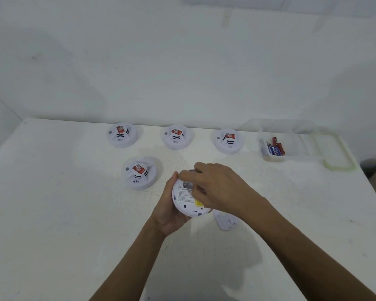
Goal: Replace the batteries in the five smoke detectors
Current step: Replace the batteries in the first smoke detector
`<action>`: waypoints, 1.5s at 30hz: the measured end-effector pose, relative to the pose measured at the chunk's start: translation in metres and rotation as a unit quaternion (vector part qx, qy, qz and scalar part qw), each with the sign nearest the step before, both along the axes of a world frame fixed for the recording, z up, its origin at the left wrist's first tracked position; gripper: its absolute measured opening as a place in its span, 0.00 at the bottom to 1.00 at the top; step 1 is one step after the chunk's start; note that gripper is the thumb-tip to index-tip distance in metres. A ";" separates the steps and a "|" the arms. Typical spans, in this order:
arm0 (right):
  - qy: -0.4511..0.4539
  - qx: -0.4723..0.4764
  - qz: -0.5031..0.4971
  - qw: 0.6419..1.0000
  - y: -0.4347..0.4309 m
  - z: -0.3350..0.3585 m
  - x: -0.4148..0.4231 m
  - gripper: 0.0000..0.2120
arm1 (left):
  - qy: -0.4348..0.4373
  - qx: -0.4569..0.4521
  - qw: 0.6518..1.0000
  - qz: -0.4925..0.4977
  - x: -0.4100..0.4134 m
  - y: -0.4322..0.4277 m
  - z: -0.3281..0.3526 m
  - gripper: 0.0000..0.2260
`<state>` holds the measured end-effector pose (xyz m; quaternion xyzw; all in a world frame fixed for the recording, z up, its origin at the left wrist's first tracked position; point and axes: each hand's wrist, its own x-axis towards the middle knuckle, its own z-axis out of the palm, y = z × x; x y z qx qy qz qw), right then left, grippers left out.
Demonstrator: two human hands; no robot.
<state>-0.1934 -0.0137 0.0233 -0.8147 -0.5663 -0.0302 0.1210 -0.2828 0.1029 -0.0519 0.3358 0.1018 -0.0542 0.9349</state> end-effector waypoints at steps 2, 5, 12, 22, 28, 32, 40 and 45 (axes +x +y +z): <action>0.012 -0.006 -0.001 1.000 0.000 0.001 0.000 0.14 | -0.005 0.000 1.000 -0.001 0.000 -0.001 0.000 0.27; 0.035 -0.007 -0.005 0.999 -0.002 0.003 -0.001 0.12 | 0.003 0.004 1.000 -0.004 0.000 -0.001 0.001 0.26; 0.066 0.064 -0.014 0.996 -0.006 0.004 -0.002 0.07 | 0.016 -0.040 0.999 -0.018 0.003 -0.001 0.001 0.28; 0.285 0.159 -0.083 0.941 -0.012 0.021 -0.011 0.10 | 0.006 -0.065 0.998 -0.024 0.002 -0.002 0.002 0.29; 0.353 0.106 -0.146 0.918 -0.028 0.029 0.002 0.10 | 0.002 -0.086 0.996 -0.028 0.010 -0.007 -0.002 0.31; 0.411 0.083 -0.220 0.881 -0.052 0.034 0.027 0.11 | 0.004 -0.121 0.991 -0.049 0.021 -0.014 -0.006 0.31; 0.407 0.147 -0.368 0.823 -0.117 0.037 0.116 0.11 | 0.009 -0.136 0.987 -0.082 0.046 -0.034 -0.006 0.30; 0.368 0.140 -0.449 0.802 -0.167 0.019 0.189 0.09 | 0.010 -0.137 0.987 -0.089 0.069 -0.056 -0.003 0.29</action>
